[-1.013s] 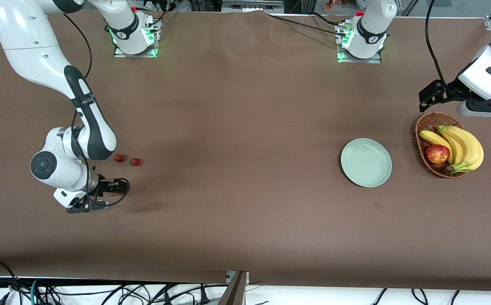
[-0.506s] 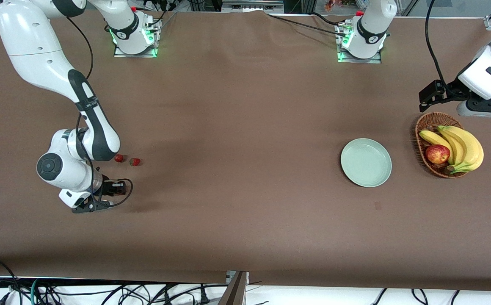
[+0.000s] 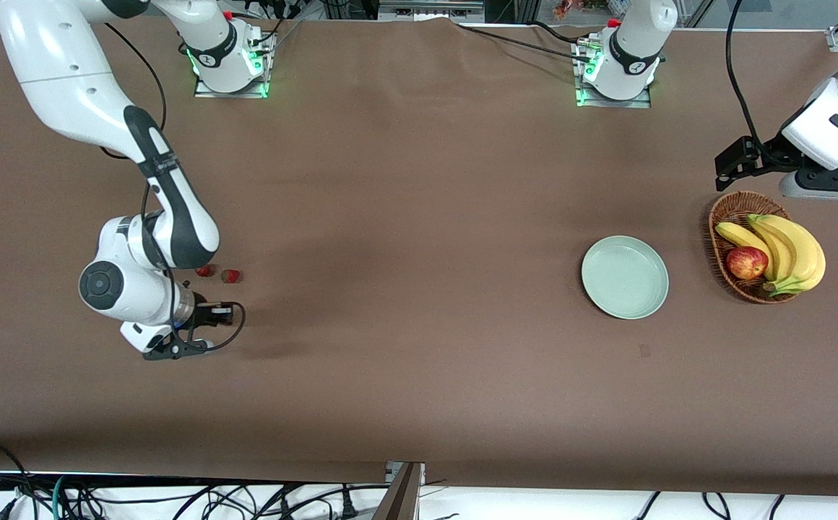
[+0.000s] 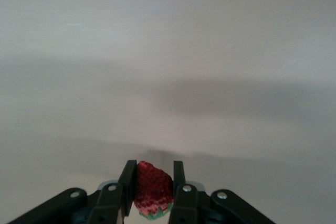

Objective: Collect all strawberries into plate
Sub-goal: 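Carry the strawberry toward the table middle and open the right gripper, then return the right gripper and grasp a second strawberry, then carry the second strawberry toward the plate and release it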

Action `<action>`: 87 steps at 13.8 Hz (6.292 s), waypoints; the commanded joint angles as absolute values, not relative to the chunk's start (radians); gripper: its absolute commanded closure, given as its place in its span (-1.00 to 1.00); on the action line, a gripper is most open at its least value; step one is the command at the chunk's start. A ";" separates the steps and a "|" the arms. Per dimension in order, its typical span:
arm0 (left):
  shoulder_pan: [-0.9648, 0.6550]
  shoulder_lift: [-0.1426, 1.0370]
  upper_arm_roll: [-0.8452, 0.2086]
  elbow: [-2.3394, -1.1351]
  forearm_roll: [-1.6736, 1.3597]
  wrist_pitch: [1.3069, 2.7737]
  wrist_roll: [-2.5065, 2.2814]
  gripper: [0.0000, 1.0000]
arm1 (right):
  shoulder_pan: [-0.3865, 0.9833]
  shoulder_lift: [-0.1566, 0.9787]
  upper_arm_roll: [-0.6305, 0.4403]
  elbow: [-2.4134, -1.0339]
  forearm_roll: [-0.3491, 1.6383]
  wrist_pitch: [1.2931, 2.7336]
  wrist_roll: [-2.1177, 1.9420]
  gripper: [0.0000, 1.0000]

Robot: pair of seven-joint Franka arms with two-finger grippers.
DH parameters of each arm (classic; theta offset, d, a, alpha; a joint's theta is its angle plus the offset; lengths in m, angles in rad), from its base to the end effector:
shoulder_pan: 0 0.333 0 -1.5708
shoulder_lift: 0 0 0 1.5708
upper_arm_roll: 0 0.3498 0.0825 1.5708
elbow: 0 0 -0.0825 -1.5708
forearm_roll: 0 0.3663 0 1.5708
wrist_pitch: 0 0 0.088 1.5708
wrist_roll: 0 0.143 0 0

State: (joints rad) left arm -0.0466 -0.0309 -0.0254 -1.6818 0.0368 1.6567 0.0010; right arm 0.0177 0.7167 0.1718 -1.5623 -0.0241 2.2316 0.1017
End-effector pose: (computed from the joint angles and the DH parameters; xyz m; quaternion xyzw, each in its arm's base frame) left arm 0.5312 -0.0335 0.5957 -0.9991 0.0380 -0.0036 0.0186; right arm 0.6965 0.1145 0.2256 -0.9982 -0.0317 0.0253 0.0441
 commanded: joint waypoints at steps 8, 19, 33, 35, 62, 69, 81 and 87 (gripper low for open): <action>-0.055 -0.025 -0.018 -1.667 0.023 1.657 -0.005 -1.00 | 0.418 0.695 0.322 -1.528 -0.026 2.253 1.016 0.61; -0.057 -0.025 -0.018 -1.667 0.023 1.657 -0.003 -1.00 | 0.655 0.879 0.321 -1.439 -0.032 2.573 1.286 -0.99; -0.057 -0.025 -0.018 -1.667 0.023 1.657 -0.005 -1.00 | 0.171 0.703 0.313 -1.405 -0.104 1.892 0.355 -1.00; -0.057 -0.025 -0.018 -1.667 0.023 1.657 -0.005 -1.00 | 0.117 0.704 0.286 -1.416 -0.112 1.884 0.260 -1.00; -0.057 -0.025 -0.018 -1.667 0.023 1.657 -0.005 -1.00 | 0.103 0.588 0.097 -1.870 -0.153 2.267 0.114 -0.91; -0.057 -0.025 -0.018 -1.667 0.023 1.657 -0.003 -1.00 | 0.101 0.588 0.092 -1.861 -0.155 2.266 0.112 0.61; -0.057 -0.025 -0.018 -1.667 0.023 1.657 -0.005 -1.00 | 0.109 0.569 0.222 -1.818 -0.147 2.255 0.271 0.91; -0.058 -0.025 -0.018 -1.667 0.023 1.657 -0.005 -1.00 | 0.227 0.581 0.288 -1.747 -0.144 2.260 0.581 0.90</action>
State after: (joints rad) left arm -0.0489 -0.0309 -0.0260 -1.6818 0.0368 1.6567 0.0010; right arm 0.1845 0.5817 0.2908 -1.7706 -0.1449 2.2599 0.4956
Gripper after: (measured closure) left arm 0.000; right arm 0.674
